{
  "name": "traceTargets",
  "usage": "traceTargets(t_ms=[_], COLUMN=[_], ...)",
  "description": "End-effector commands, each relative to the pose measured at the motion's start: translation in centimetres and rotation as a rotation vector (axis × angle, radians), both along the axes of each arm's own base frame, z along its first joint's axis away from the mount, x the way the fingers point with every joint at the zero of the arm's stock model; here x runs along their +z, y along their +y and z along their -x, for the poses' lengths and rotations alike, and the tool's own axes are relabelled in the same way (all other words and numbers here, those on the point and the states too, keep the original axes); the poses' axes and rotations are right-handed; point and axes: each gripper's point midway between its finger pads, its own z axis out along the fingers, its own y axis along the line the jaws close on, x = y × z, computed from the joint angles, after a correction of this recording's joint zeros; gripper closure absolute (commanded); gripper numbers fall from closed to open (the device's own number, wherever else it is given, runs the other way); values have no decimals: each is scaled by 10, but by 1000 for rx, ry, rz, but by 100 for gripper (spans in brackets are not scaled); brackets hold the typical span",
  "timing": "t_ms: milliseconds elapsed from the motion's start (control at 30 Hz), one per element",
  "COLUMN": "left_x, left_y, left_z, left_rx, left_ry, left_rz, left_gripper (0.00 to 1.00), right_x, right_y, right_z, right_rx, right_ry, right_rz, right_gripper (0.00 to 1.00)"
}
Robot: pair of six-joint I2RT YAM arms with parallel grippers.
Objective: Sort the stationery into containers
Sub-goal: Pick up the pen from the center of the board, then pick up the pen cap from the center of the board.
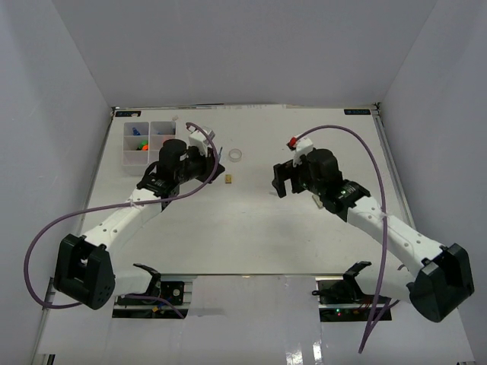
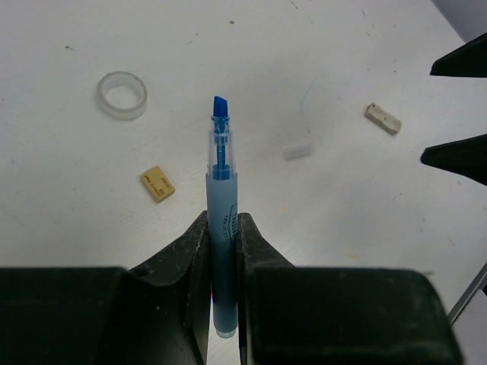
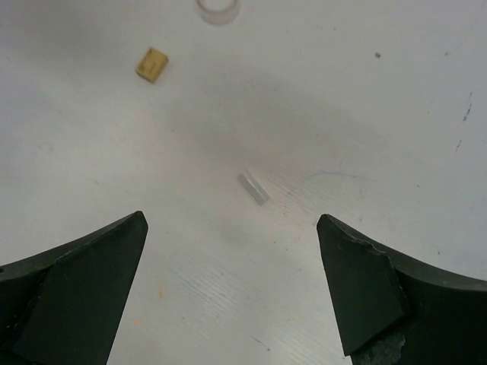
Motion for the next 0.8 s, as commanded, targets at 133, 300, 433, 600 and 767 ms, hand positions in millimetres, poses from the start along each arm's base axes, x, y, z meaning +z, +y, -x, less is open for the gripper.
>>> traceTargets(t_ms=[133,300,433,600,767], left_x=[4,3,2,0,6], left_y=[21,28,36,40,43], left_z=[12,11,8,8,7], left_rx=[40,50,89,102,118], left_ry=[-45,-67,-77,-76,-95], left_rz=[-67,-107,-140,-156,-156], left_gripper=[100,100,100,100,100], right_x=[-62,-92,-104,-117,-135], right_y=[-1,16,23,31,28], right_z=[-10,-22,-34,-49,-51], right_rx=[162,283,331,371,383], right_ry=[203,249,290,317,372], right_rz=[352,423,477,533,587], right_gripper=[6,19,28,42,49])
